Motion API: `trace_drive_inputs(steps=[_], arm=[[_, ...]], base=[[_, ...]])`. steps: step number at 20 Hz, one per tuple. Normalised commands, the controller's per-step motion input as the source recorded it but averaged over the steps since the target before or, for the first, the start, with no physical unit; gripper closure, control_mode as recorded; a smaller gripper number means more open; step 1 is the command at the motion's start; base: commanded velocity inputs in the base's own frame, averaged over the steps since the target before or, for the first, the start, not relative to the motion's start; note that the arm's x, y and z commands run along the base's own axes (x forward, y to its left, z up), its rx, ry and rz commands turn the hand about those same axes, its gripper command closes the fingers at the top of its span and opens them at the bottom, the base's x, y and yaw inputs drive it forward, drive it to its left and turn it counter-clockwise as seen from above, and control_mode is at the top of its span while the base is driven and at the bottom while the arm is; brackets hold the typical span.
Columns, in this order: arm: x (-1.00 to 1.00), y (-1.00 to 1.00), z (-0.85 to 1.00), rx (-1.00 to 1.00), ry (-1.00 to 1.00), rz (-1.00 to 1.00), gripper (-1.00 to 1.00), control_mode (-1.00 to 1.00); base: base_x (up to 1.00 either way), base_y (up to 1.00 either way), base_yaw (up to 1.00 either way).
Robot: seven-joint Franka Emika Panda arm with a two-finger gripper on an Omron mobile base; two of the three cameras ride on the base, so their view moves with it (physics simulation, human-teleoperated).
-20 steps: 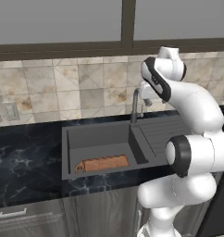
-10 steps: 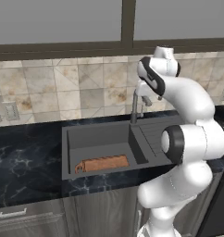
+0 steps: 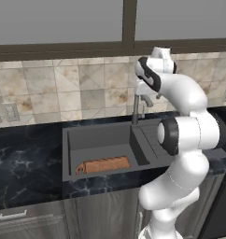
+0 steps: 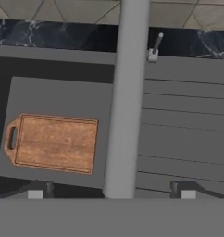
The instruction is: Turn on the sink faucet with hot water and rinse the cutting board for ten seconds, then turn off the faucet. Push the cutting board to reach the water if necessary.
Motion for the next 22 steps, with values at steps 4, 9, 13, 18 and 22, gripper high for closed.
trace_drive_inputs(steps=[4,9,13,18,22], arm=[[0.28,-0.05,-0.26,0.0,0.0,0.0,-1.0,-1.0],[0.21,-0.1,-0.3,0.0,0.0,0.0,-1.0,-1.0],[0.04,-0.01,-0.19,0.0,0.0,0.0,-1.0,-1.0],[0.0,0.02,-0.17,0.0,0.0,0.0,-1.0,-1.0],[0.01,0.04,-0.13,0.0,0.0,0.0,-1.0,-1.0]], base=[[0.0,0.0,0.0],[0.0,0.0,0.0],[0.0,0.0,0.0],[0.0,0.0,0.0],[0.0,0.0,0.0]])
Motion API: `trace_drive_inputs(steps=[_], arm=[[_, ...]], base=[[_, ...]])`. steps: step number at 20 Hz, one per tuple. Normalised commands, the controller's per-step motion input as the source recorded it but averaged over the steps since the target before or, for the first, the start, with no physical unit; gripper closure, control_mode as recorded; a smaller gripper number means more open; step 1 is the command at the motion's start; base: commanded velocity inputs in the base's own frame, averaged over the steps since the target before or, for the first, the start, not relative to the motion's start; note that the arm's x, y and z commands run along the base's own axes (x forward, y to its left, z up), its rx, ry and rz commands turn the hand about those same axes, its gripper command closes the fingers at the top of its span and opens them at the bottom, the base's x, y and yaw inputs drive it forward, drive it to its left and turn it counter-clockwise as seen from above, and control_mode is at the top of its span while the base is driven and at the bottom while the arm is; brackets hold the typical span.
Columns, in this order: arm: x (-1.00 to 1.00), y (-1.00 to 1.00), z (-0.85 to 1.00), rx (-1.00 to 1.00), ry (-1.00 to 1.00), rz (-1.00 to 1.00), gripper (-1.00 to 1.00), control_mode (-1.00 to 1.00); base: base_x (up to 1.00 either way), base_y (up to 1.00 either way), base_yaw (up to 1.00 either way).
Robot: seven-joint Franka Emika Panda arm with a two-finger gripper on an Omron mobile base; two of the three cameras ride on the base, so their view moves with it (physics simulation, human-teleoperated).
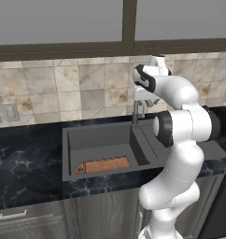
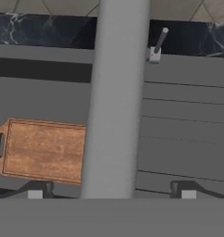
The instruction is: Turn on the sink faucet with hot water and rinse the cutting board for ten seconds, then turn off the faucet. Push the cutting board to reach the water if necessary.
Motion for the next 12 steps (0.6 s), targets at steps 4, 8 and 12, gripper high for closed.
trace_drive_inputs(steps=[4,8,12], arm=[[0.02,0.09,-0.15,0.0,0.0,0.0,-1.0,-1.0],[0.06,0.14,-0.08,0.0,0.0,0.0,-1.0,-1.0],[0.05,0.21,-0.01,0.0,0.0,0.0,-1.0,-1.0]], base=[[0.0,0.0,0.0],[0.0,0.0,0.0],[0.0,0.0,0.0]])
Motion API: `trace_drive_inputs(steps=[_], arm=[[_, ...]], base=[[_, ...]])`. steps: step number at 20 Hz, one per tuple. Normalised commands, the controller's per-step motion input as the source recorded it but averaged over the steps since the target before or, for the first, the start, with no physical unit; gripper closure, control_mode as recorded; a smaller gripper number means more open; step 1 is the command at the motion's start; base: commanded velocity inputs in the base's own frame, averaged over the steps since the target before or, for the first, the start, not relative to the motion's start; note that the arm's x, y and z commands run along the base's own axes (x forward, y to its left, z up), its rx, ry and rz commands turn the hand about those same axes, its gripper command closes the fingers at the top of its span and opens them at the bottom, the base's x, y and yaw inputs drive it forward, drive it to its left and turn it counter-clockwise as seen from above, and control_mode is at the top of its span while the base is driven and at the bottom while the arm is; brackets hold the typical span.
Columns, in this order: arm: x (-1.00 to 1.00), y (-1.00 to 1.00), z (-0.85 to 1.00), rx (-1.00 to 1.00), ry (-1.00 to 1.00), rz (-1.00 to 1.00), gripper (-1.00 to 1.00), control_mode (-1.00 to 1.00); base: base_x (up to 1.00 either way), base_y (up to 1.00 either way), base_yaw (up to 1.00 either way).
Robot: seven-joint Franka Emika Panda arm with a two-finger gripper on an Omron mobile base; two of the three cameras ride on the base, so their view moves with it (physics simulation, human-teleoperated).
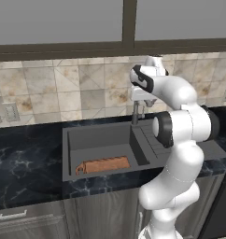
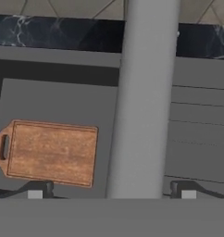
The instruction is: Turn on the sink faucet with hot water and rinse the cutting board for ten seconds, then turn off the faucet. Push the cutting board to reach the water if necessary.
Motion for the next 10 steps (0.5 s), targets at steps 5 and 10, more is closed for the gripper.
trace_drive_inputs(steps=[5,10], arm=[[0.07,0.31,-0.05,0.0,0.0,0.0,-1.0,-1.0],[0.13,0.38,-0.1,0.0,0.0,0.0,-1.0,-1.0]], base=[[0.0,0.0,0.0],[0.0,0.0,0.0]])
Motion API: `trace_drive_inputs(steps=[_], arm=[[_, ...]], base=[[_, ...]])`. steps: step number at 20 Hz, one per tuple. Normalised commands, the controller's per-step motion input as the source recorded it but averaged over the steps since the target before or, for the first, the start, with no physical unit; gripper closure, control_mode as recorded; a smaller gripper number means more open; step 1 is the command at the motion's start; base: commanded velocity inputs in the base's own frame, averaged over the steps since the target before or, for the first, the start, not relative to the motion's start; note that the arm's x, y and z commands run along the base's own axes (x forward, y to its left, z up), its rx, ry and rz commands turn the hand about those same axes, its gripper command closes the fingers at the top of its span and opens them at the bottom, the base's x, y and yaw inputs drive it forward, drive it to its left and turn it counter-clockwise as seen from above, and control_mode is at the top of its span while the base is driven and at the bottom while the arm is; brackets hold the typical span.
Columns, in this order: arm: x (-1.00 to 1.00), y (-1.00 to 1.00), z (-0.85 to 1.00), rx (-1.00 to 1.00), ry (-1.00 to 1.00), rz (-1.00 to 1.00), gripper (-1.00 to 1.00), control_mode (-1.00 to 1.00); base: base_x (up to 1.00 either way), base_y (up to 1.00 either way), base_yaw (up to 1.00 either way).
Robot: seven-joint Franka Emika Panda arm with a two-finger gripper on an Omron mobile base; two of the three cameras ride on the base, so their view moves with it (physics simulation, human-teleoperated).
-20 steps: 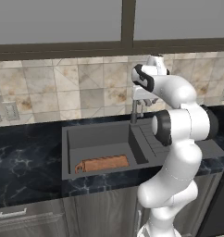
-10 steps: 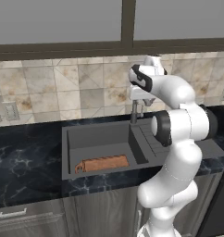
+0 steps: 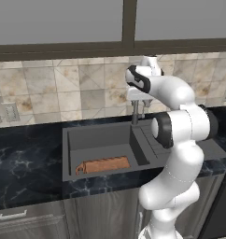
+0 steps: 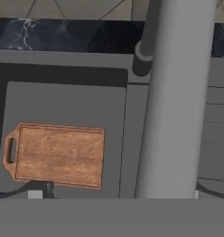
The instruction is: Turn on the sink faucet with hot water and rinse the cutting board for ten seconds, then turn off the faucet. Push the cutting board to reach the water if necessary.
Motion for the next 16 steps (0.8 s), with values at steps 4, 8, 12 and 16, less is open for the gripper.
trace_drive_inputs(steps=[4,8,12,16], arm=[[0.17,0.45,-0.12,0.0,0.0,-0.02,-1.0,-1.0],[0.18,0.54,-0.1,0.0,0.0,-0.04,-1.0,-1.0],[0.14,0.57,-0.13,0.0,0.0,-0.05,-1.0,-1.0],[0.14,0.51,-0.09,0.0,0.0,-0.05,-1.0,-1.0]], base=[[0.0,0.0,0.0],[0.0,0.0,0.0],[0.0,0.0,0.0],[0.0,0.0,0.0]])
